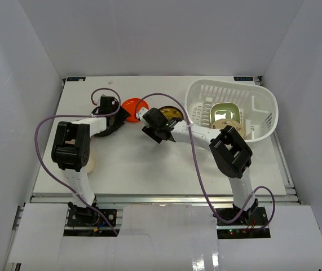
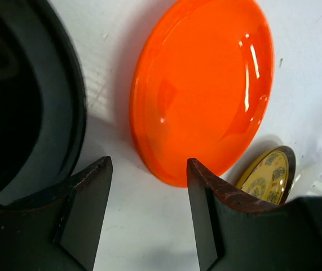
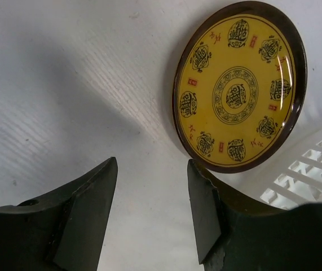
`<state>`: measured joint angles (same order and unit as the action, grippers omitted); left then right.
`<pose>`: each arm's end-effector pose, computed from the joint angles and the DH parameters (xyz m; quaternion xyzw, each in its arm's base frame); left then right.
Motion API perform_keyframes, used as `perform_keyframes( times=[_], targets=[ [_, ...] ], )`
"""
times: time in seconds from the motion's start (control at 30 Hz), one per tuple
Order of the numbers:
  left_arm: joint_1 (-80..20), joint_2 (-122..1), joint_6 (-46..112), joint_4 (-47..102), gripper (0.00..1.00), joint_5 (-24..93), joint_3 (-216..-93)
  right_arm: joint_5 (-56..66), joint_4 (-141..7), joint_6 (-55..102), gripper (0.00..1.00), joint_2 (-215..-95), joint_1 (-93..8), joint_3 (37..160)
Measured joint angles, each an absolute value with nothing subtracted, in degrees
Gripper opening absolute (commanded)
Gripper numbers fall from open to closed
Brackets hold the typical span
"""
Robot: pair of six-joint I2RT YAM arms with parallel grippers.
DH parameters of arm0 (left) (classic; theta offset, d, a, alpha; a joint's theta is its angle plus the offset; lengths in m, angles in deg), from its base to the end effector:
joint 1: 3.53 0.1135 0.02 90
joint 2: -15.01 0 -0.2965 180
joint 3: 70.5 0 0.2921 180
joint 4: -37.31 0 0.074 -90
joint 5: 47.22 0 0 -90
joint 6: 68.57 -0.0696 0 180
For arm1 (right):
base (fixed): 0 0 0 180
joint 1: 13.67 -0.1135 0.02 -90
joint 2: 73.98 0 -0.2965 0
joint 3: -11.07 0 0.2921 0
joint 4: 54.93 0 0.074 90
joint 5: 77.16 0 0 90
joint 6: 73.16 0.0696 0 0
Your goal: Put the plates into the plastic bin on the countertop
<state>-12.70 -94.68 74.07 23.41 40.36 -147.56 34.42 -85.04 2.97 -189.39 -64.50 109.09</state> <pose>0.4582 -0.0769 0.1310 -0.3366 0.8656 -0.2070 0.3076 0.3481 0.3867 0.1917 -0.4326 0.8097 -0.0526 0.3930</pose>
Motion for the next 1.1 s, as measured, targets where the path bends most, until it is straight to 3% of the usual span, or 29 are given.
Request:
perform_keyframes(
  times=[0.4, 0.47, 0.5, 0.53, 0.73, 0.93, 0.97, 1.07, 1.1],
  targets=[
    [-13.2, -98.2, 74.4, 24.6, 0.55, 40.5, -151.1, 37.7, -77.6, -2.1, 0.45, -197.5, -61.5, 110.6],
    [-13.3, -98.2, 74.4, 24.6, 0.51, 40.7, -151.1, 38.0, -75.6, -3.0, 0.33, -198.0, -61.2, 110.6],
    [-13.3, -98.3, 74.4, 24.6, 0.49, 40.8, -151.1, 37.8, -74.9, -3.4, 0.15, -198.2, -61.1, 110.6],
    [-13.4, -98.3, 74.3, 24.5, 0.45, 40.9, -151.1, 37.5, -74.2, -3.6, 0.09, -198.6, -61.0, 110.6],
    [-13.4, -99.1, 73.8, 24.6, 0.41, 41.1, -151.6, 38.5, -67.8, -5.5, 0.08, -196.8, -61.6, 107.0],
    [-13.5, -99.1, 73.2, 25.1, 0.28, 43.2, -151.6, 40.0, -68.8, -2.4, 0.08, -184.1, -68.3, 97.9],
    [-13.5, -99.1, 72.9, 25.3, 0.20, 43.6, -151.6, 40.4, -69.5, -1.5, 0.08, -181.2, -70.1, 97.1],
    [-13.5, -99.1, 72.2, 26.1, 0.10, 44.5, -151.6, 42.1, -71.2, 0.6, 0.08, -171.6, -75.5, 96.2],
    [-13.4, -99.1, 71.8, 26.6, 0.00, 44.5, -151.6, 42.4, -71.4, 1.4, 0.08, -167.8, -77.5, 96.2]
  ],
)
